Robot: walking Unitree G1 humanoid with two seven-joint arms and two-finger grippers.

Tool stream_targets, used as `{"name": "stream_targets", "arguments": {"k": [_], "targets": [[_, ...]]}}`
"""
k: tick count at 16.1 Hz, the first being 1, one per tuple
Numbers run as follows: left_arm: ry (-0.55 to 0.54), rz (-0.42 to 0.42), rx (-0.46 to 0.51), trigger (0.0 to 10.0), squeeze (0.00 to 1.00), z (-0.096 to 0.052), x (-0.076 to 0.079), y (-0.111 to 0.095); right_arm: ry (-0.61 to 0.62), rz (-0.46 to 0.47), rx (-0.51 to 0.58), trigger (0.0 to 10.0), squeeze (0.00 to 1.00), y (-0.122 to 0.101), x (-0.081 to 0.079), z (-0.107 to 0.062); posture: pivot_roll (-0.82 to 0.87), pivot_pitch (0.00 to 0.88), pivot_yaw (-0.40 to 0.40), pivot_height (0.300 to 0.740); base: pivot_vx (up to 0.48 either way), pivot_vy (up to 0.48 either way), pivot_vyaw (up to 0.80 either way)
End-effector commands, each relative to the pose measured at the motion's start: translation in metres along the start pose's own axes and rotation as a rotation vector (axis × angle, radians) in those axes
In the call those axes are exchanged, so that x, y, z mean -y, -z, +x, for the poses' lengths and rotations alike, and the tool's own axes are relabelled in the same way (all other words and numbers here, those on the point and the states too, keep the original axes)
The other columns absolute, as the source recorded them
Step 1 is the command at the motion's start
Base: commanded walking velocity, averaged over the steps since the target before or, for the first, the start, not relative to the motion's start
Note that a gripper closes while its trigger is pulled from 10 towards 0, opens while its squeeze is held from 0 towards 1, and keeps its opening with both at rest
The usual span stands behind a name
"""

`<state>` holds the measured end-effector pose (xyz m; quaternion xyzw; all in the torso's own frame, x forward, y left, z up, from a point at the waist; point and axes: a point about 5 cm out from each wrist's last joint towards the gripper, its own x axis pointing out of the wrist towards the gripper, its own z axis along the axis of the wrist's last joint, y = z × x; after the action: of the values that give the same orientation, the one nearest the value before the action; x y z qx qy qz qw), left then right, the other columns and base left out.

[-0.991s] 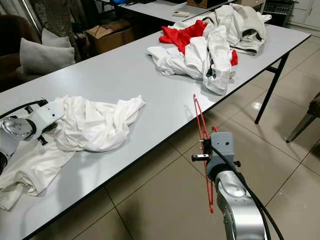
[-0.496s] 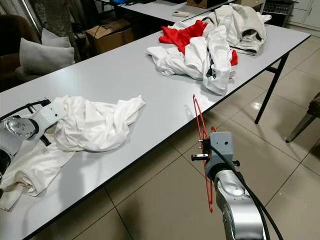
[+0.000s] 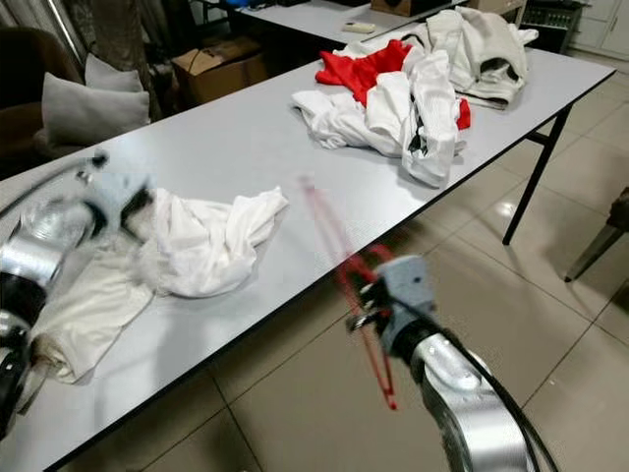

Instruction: Hang hanger

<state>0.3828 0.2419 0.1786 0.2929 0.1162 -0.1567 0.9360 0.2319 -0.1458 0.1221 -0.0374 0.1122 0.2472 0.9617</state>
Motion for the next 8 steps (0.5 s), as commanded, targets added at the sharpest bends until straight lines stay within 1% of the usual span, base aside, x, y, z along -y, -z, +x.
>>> {"name": "stream_targets", "arguments": {"k": [1,2,4,6,8], "targets": [[-0.032,-0.054,0.104,0.0,0.00,-0.003,-0.014,-0.023,-0.116,-0.006,0.036,10.0,0.00,-0.007,-0.011,-0.001,-0.20,0.000,0.127,0.740,0.000,0.000,0.00],[-0.047,-0.065,0.151,0.0,0.00,-0.004,-0.018,-0.032,-0.175,-0.017,0.040,10.0,0.00,-0.009,-0.016,0.000,-0.20,0.000,0.123,0.740,0.000,0.000,0.00],[-0.097,-0.094,0.265,0.0,0.00,-0.009,-0.032,-0.063,-0.356,-0.050,0.032,10.0,0.00,-0.013,-0.030,0.000,-0.19,0.000,0.113,0.740,0.000,0.000,0.00],[-0.077,-0.072,0.294,0.0,0.00,-0.012,-0.034,-0.076,-0.382,-0.061,0.011,10.0,0.00,-0.013,-0.030,0.003,-0.18,0.000,0.109,0.740,0.000,0.000,0.00],[-0.041,-0.055,0.310,0.0,0.00,-0.015,-0.031,-0.084,-0.342,-0.070,0.002,10.0,0.00,-0.013,-0.023,0.008,-0.18,0.000,0.105,0.740,0.000,0.000,0.00]]}}
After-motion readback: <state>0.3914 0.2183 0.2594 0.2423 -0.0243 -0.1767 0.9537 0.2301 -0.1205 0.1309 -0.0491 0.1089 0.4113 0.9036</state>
